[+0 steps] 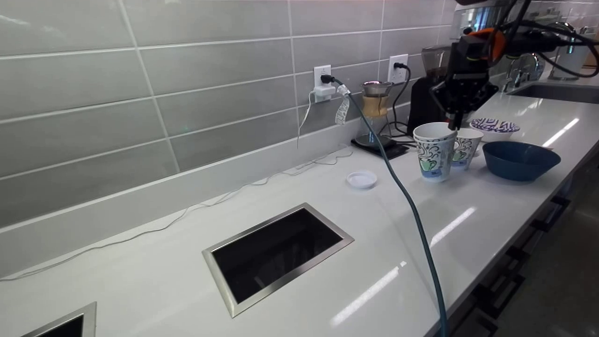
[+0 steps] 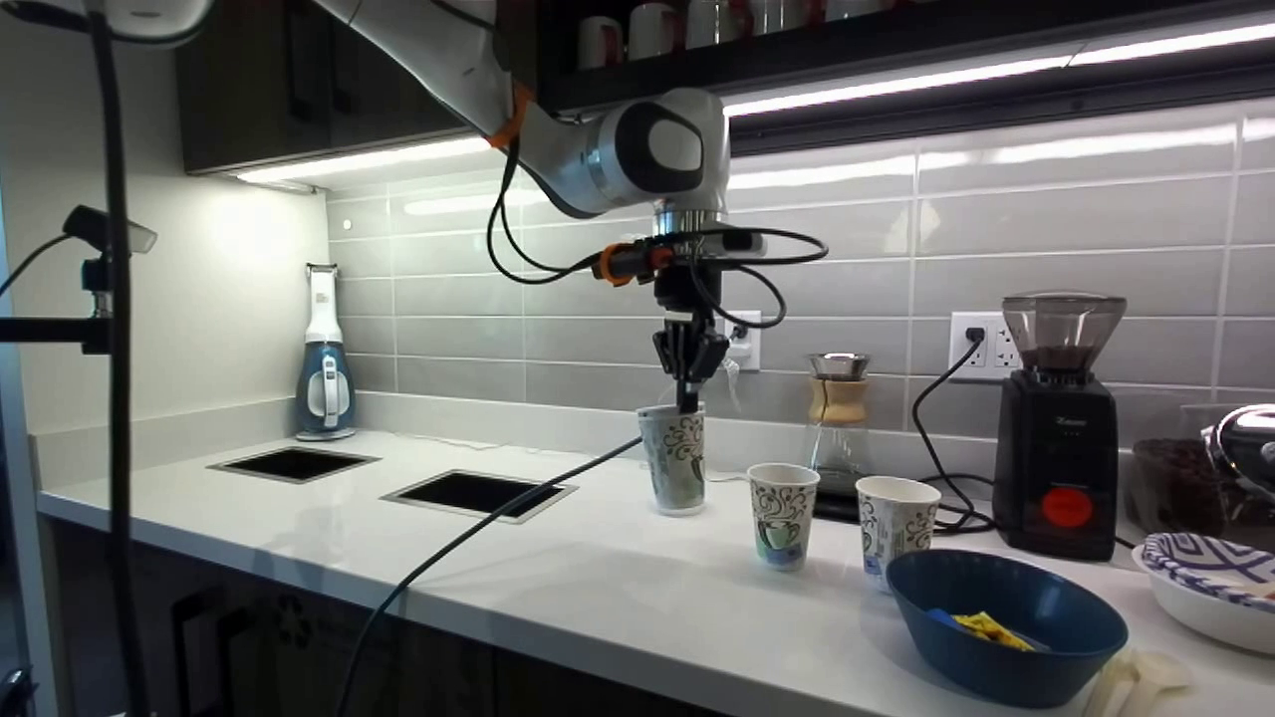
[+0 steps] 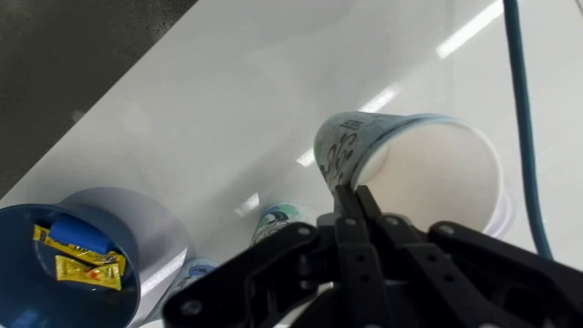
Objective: Unstack the cups on the table
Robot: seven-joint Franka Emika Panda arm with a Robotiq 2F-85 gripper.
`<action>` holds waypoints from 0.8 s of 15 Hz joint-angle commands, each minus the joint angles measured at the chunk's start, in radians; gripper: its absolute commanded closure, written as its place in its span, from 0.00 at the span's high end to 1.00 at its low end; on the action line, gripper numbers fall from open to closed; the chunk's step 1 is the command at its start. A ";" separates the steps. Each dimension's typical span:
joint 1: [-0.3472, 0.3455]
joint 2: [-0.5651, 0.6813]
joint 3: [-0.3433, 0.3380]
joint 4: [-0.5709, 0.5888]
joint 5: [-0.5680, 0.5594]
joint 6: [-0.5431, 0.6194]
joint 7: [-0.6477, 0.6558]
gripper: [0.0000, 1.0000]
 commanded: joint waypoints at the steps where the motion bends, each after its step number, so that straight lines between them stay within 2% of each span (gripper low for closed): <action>1: -0.007 -0.023 0.015 -0.021 0.052 -0.018 -0.037 0.01; 3: -0.008 -0.027 0.023 -0.024 0.083 -0.030 -0.071 0.01; 5: 0.010 -0.026 0.009 -0.030 0.019 0.007 -0.003 0.01; 6: 0.002 0.000 0.015 0.002 0.044 -0.013 -0.032 0.01; 9: 0.002 0.002 0.014 0.002 0.042 -0.013 -0.030 0.03; 11: 0.018 0.005 0.001 0.000 -0.014 -0.042 0.031 0.01; 12: 0.034 0.001 -0.008 -0.007 -0.081 -0.057 0.080 0.01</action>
